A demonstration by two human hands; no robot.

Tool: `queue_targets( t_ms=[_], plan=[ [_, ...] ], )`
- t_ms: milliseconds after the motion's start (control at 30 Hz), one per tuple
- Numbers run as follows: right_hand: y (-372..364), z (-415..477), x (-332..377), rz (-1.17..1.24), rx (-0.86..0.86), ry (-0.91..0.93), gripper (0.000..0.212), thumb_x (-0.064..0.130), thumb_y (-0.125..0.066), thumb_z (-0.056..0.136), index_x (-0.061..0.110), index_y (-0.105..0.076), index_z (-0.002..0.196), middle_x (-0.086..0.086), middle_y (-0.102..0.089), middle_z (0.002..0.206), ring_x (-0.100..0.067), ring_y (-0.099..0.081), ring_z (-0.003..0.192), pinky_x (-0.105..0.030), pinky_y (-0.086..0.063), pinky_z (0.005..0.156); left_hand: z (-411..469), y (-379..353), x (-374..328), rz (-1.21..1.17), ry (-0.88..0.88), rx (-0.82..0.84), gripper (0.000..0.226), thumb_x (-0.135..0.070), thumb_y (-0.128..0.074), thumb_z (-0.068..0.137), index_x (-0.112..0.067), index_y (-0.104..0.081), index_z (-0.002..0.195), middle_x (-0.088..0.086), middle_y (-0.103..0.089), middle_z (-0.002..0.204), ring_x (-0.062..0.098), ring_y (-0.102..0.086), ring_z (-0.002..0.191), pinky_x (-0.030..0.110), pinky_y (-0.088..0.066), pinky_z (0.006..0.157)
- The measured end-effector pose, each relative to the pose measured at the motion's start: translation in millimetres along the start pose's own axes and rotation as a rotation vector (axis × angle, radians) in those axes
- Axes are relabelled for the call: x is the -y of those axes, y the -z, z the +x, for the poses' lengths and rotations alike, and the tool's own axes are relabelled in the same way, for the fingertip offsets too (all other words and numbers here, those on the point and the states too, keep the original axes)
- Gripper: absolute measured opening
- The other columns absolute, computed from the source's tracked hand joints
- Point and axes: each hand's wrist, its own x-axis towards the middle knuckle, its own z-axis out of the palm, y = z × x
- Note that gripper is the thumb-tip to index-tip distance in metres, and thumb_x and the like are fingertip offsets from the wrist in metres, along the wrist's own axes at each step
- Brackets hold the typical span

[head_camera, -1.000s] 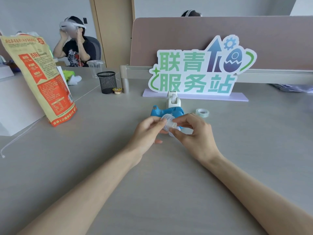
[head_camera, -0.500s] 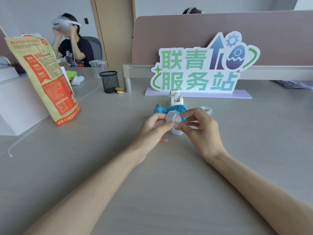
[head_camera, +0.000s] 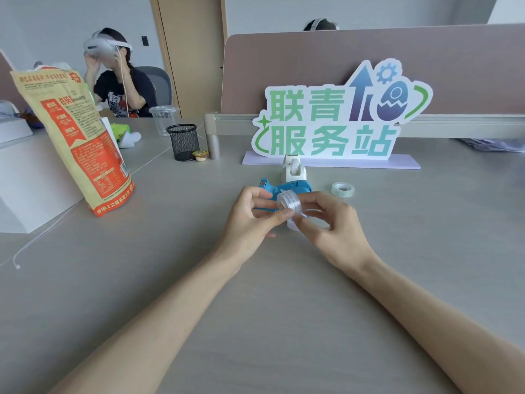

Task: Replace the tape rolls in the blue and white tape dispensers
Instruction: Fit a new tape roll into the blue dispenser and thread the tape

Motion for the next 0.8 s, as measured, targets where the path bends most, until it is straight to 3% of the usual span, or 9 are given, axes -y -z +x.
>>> queue_targets(
  t_ms=[100, 233, 367, 567, 800],
  plan=[
    [-1, 1, -1, -0.012, 0.015, 0.007, 0.026, 0.008, -0.071, 0.081, 0.028, -0.069, 0.098, 0.011, -0.073, 0.098, -0.006, -0.067, 0.097, -0.025, -0.052, 0.09, 0, 2, -1, -0.016, -0.011, 0.024, 0.037, -0.015, -0.077, 0.078, -0.018, -0.061, 0.111, 0.004, -0.068, 0.096, 0.012, -0.066, 0.082, 0.032, -0.059, 0.064],
    [-2, 1, -3, -0.042, 0.012, 0.005, 0.023, 0.018, -0.076, 0.079, 0.027, -0.07, 0.1, 0.011, -0.072, 0.099, -0.006, -0.067, 0.095, -0.028, -0.053, 0.09, 0, 3, 1, -0.005, -0.03, 0.051, 0.022, -0.015, -0.075, 0.08, -0.024, -0.067, 0.098, 0.005, -0.069, 0.095, 0.016, -0.069, 0.087, 0.032, -0.06, 0.066],
    [-2, 3, -5, -0.063, -0.015, 0.009, 0.023, 0.01, -0.072, 0.081, 0.027, -0.07, 0.096, 0.012, -0.073, 0.096, -0.006, -0.067, 0.092, -0.026, -0.053, 0.088, 0, 4, 0, 0.008, -0.031, 0.035, 0.009, -0.029, -0.063, 0.09, -0.025, -0.067, 0.096, 0.002, -0.071, 0.098, 0.015, -0.069, 0.09, 0.035, -0.059, 0.067],
    [-3, 3, -10, -0.121, 0.017, 0.032, 0.018, 0.017, -0.074, 0.082, 0.023, -0.07, 0.098, 0.005, -0.07, 0.096, -0.01, -0.064, 0.088, -0.027, -0.054, 0.078, 1, 3, -1, 0.094, -0.016, -0.016, 0.021, -0.037, -0.054, 0.093, -0.019, -0.064, 0.094, -0.01, -0.068, 0.086, -0.001, -0.064, 0.075, 0.031, -0.051, 0.063],
    [-5, 3, -18, -0.252, 0.018, 0.15, 0.017, 0.009, -0.068, 0.08, 0.014, -0.068, 0.096, 0.001, -0.067, 0.091, -0.016, -0.062, 0.081, -0.04, -0.053, 0.073, 4, 6, 4, 0.152, -0.021, -0.038, 0.013, -0.035, -0.062, 0.089, -0.024, -0.067, 0.085, -0.008, -0.068, 0.087, 0.013, -0.064, 0.082, 0.034, -0.051, 0.066]
  ],
)
